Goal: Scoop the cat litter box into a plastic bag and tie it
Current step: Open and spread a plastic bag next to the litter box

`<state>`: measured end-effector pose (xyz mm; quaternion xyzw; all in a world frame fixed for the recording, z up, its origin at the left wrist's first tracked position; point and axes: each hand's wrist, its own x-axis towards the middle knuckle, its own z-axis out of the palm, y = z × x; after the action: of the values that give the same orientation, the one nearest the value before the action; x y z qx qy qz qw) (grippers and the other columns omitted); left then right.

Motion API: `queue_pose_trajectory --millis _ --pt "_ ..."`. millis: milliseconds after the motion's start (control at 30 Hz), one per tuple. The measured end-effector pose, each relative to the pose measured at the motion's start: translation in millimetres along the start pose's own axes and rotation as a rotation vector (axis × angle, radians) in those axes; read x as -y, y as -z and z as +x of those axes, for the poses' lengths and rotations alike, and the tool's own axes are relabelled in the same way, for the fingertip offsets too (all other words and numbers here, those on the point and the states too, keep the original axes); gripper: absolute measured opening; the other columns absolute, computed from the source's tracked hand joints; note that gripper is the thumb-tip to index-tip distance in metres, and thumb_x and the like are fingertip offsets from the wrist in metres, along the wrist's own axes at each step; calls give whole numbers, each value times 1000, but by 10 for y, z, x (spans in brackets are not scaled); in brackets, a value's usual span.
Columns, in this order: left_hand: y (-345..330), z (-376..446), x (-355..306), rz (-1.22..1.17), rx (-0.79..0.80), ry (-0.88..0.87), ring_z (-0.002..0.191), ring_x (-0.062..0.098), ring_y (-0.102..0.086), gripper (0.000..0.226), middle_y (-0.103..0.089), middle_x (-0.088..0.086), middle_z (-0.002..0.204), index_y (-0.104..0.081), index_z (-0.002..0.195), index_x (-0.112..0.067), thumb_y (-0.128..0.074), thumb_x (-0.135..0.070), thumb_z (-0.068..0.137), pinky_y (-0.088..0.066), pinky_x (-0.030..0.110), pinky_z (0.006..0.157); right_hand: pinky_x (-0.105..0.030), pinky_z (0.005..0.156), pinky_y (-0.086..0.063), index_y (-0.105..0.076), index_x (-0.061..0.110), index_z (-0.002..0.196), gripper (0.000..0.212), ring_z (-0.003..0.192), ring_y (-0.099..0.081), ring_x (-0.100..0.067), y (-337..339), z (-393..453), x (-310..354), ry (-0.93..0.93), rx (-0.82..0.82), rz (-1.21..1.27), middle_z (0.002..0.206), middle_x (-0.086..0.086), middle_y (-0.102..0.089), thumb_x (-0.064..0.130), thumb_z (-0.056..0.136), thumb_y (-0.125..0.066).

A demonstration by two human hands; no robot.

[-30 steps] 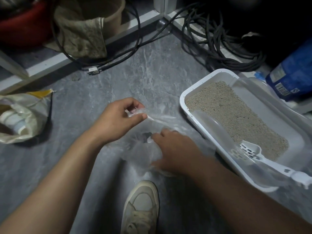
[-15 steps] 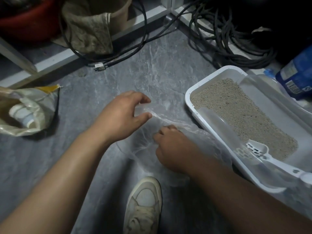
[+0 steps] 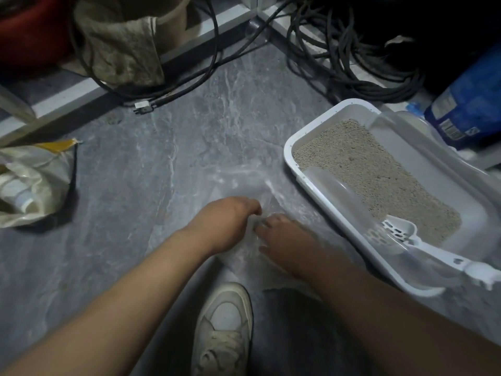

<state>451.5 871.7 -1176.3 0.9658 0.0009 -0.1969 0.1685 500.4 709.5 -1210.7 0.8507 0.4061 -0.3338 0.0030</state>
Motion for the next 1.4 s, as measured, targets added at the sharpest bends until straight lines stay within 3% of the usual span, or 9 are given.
queue_pose_trajectory --millis 133,333,567,633,733,900,1033,1267,1400 --pt "-48 -24 61 186 52 171 120 25 -61 46 -63 -2 134 -49 140 -37 -52 -45 95 -51 36 92 -40 97 -42 -54 11 131 35 123 -53 -31 -13 -28 -18 -149 27 92 132 -15 -55 23 101 -41" --pt "-34 -134 39 254 219 338 139 24 -46 111 -47 -5 152 -38 148 -39 -73 -82 51 -41 42 113 -36 99 -44 -57 9 130 33 119 -57 -29 39 -37 -104 -321 -48 309 131 -13 -59 20 102 -44" --pt "232 -181 -61 278 279 312 143 27 -39 119 -37 -2 157 -23 156 -35 -76 -77 59 -39 44 115 -48 107 -40 -40 22 143 80 133 -42 -33 121 -56 22 -324 -208 90 143 -9 -46 53 77 -72" --pt "246 -168 -51 188 254 311 136 29 -43 113 -40 2 152 -22 156 -28 -78 -68 67 -45 41 107 -46 101 -39 -46 21 134 63 125 -44 -32 127 -30 134 -278 -309 -41 137 -9 -47 49 83 -68" --pt "188 -93 -30 73 75 214 115 26 -59 53 -58 4 128 -53 132 -22 -73 -37 86 -51 35 92 -40 90 -42 -59 16 119 28 112 -49 -30 54 41 227 -94 -398 7 120 -10 -56 22 91 -58" --pt "62 104 -71 83 71 71 107 26 -62 27 -62 7 116 -63 108 -17 -58 0 88 -49 33 89 -38 85 -49 -61 12 120 33 109 -54 -30 -63 162 158 19 -217 51 117 -10 -58 3 90 -51" --pt "-31 233 -46 181 181 51 115 26 -60 36 -60 5 129 -59 125 -17 -66 -15 90 -45 31 91 -38 91 -46 -53 16 132 42 117 -50 -29 -161 185 46 -18 -119 31 131 -8 -51 19 90 -58" --pt "-157 204 30 300 453 236 141 25 -45 134 -40 -1 157 -6 158 -28 -85 -67 57 -36 36 117 -48 112 -33 -3 22 159 122 144 -26 -36 -149 94 -43 -161 53 -5 164 -9 -16 54 70 -80" --pt "-147 157 93 224 335 224 133 24 -53 83 -55 0 145 -42 144 -32 -76 -60 74 -40 35 113 -31 112 -32 -22 20 156 85 142 -39 -23 -31 67 6 -117 -17 183 156 -6 -39 40 88 -67"
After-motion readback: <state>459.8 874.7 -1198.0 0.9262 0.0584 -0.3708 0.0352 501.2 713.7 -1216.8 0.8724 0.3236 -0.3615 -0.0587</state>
